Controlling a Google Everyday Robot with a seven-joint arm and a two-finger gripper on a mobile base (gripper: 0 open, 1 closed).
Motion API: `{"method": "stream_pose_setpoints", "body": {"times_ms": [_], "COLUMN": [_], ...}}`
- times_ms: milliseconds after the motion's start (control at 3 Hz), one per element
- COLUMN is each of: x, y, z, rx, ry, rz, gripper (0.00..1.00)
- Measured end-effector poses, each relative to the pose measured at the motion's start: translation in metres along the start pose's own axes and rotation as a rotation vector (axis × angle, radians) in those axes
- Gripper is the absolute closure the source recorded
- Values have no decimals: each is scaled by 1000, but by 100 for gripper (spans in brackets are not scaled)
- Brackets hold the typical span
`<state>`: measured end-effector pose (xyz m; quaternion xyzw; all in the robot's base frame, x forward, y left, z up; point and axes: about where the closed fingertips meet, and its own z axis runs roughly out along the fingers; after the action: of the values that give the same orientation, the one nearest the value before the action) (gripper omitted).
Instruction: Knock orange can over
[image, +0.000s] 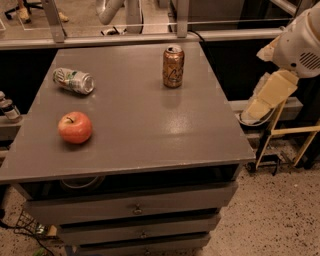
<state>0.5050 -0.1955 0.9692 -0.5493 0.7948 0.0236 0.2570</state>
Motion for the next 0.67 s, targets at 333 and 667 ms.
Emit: {"method": "stream_pose_setpoints", "body": {"times_ms": [333, 667], "x": [-9, -9], "y": [-24, -24], "z": [31, 31], "rx": [-6, -6], "ry": [-83, -83], "rz": [78, 78], "gripper": [0, 0]}}
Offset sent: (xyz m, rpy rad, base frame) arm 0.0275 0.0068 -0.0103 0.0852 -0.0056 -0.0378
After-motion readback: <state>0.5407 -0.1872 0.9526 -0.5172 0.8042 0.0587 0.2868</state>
